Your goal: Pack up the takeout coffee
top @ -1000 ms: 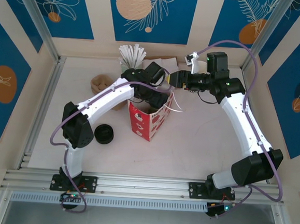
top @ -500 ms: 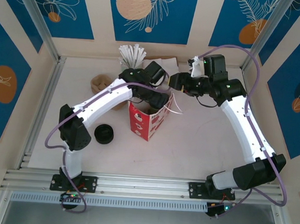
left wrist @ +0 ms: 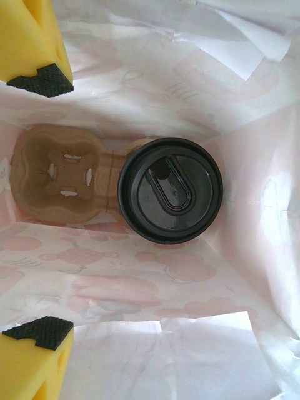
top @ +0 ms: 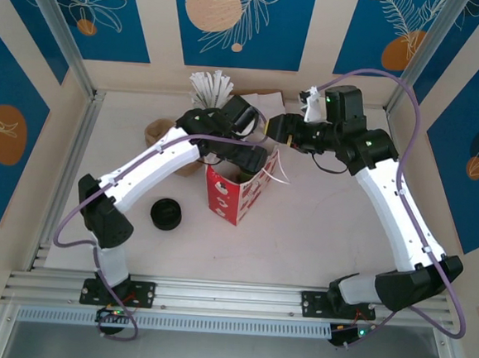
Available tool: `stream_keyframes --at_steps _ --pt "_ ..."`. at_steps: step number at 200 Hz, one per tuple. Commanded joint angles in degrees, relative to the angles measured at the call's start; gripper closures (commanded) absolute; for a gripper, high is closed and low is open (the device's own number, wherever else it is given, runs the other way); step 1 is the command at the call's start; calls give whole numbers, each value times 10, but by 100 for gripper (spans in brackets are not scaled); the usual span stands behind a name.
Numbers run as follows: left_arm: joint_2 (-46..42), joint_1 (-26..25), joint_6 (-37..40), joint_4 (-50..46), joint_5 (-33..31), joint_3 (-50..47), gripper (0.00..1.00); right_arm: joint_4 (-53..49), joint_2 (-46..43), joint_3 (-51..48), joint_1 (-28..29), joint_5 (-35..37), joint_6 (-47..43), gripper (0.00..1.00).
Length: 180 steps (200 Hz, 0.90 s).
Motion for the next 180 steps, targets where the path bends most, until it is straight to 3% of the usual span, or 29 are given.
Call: stream_keyframes --at_steps 1,72,99,138,180 --pt "-101 5 -19 3 -39 18 8 -53 2 -43 -29 92 -12 43" --pt "-72 6 -23 -14 -64 55 8 109 -72 -111 -30 -84 -27 38" --pt "-65 7 -24 -16 -82 70 8 89 -82 -118 -37 -60 -27 37" --pt "-66 10 3 -47 -156 116 8 -16 -48 -82 -43 64 -26 35" --pt "-91 19 17 -45 -217 102 5 -79 5 -49 -17 167 -19 33"
